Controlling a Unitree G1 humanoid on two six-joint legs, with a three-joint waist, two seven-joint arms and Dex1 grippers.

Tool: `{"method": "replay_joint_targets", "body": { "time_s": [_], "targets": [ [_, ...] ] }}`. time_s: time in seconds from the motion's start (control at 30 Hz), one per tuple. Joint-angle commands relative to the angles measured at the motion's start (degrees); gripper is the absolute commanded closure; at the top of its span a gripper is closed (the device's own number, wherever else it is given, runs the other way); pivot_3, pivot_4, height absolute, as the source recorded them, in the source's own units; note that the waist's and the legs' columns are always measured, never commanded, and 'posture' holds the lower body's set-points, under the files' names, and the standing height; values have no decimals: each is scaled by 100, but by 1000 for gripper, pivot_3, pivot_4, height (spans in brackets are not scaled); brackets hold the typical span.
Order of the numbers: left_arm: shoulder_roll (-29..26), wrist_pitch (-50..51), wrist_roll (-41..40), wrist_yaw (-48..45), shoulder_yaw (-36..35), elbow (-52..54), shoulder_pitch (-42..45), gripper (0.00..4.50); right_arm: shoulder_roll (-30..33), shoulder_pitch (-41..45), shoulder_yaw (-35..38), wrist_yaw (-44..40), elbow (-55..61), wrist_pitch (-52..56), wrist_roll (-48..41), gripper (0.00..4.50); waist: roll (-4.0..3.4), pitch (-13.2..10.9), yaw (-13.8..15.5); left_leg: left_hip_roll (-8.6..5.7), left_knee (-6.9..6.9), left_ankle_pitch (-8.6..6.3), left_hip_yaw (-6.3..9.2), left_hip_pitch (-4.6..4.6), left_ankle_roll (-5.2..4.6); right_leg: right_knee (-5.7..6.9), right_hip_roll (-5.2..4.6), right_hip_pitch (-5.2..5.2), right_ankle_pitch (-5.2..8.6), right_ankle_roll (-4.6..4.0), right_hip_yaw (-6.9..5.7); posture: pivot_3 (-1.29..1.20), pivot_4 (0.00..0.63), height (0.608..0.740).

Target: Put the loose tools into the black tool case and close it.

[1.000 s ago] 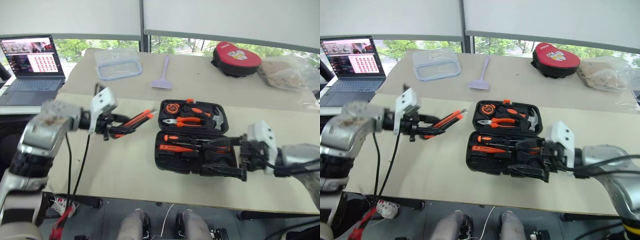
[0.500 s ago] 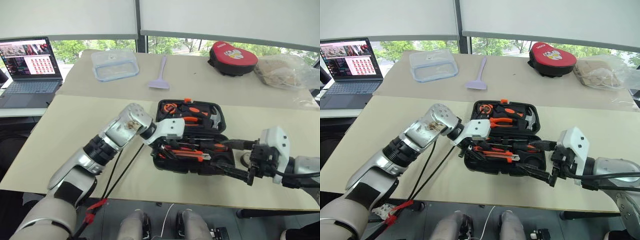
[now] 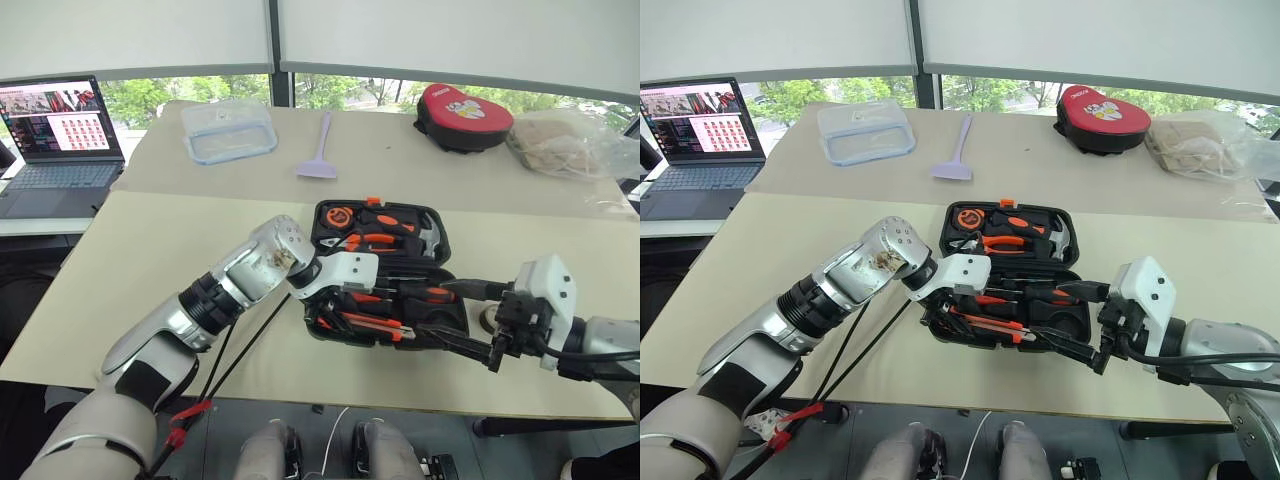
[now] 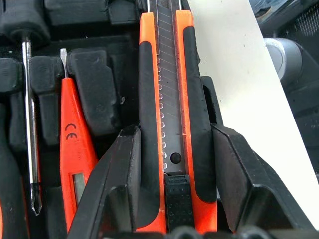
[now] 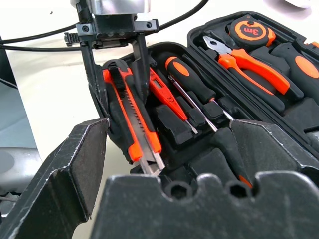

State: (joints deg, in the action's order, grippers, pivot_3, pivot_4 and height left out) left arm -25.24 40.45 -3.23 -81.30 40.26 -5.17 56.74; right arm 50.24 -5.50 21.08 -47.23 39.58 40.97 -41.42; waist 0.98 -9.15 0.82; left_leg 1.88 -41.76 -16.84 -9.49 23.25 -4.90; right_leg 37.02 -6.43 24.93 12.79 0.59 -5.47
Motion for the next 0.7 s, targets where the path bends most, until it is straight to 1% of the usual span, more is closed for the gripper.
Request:
{"method": "replay_joint_targets", "body": {
  "time_s": [0.03, 0.1, 0.17, 0.2, 0.27, 0.3, 0.33, 0.37, 0.4, 0.47, 0.7],
  "targets": [
    [118, 488, 53, 70, 142, -173, -23, 2892, -37, 56, -4, 45, 42, -225, 85, 0, 0, 0, -1, 0, 0, 0, 0, 0, 0, 0, 0, 0, 0, 0, 0, 0, 150, 731],
    [162, 485, 70, 143, 78, -226, 3, 1890, -44, 63, -33, 43, 33, -248, 103, 0, 0, 1, 5, -1, 0, -1, 0, 1, -2, 0, -1, -1, 0, 0, 0, 0, 150, 731],
    [176, 478, 65, 191, -6, -321, 61, 1399, -46, 72, -51, 34, 22, -265, 108, 0, 1, 0, 1, -1, 0, -1, 0, 6, -3, 0, 0, 5, 0, 1, 0, 0, 150, 731],
    [174, 500, 24, 177, -69, -345, 96, 973, -46, 75, -59, 28, 14, -272, 110, 0, 0, 0, 6, 0, 0, -1, 0, 9, -3, 0, 1, 7, 0, 0, -1, 0, 150, 731],
    [140, 546, -104, 112, -244, -341, 169, 417, -48, 78, -75, 20, -8, -286, 109, 0, 0, 0, 23, -2, 0, -1, 1, 8, -3, 1, -1, 5, 0, 1, -1, 0, 150, 731],
    [127, 525, -166, 107, -348, -343, 197, 212, -48, 79, -87, 16, -22, -297, 110, 0, 0, 0, 23, -1, -2, -1, 1, 7, -3, 1, -2, 4, 0, 1, -1, 0, 150, 731],
    [119, 529, -243, 105, -457, -349, 231, 86, -46, 78, -97, 12, -36, -306, 110, 0, 1, 0, 22, -2, -4, -1, 1, 8, -4, 1, -3, 4, 0, 1, 0, 0, 150, 731],
    [112, 544, -302, 109, -547, -360, 262, 86, -43, 80, -106, 9, -48, -310, 107, 0, 1, 0, 19, -2, -6, -1, 0, 9, -4, 0, -3, 4, 0, 1, 0, 0, 150, 731],
    [74, 530, -390, 64, -654, -326, 270, 240, -41, 87, -118, 4, -64, -312, 103, 0, 1, 0, 13, -2, -6, -1, 0, 9, -5, 1, -3, 4, 0, 1, 0, 0, 150, 731],
    [25, 491, -492, 6, -767, -270, 258, 754, -36, 92, -129, -5, -83, -314, 97, 0, 1, 0, -2, -1, -5, -1, 1, 13, -5, 1, -3, 9, 0, 1, 1, 0, 150, 731],
    [-267, -143, -360, -113, -742, -231, 115, 3408, -4, 127, -157, -46, -167, -321, 103, 0, 1, 0, 9, -4, -5, -1, 0, 17, -5, 0, -3, 11, 0, 1, -2, 0, 150, 731]
  ]
}}
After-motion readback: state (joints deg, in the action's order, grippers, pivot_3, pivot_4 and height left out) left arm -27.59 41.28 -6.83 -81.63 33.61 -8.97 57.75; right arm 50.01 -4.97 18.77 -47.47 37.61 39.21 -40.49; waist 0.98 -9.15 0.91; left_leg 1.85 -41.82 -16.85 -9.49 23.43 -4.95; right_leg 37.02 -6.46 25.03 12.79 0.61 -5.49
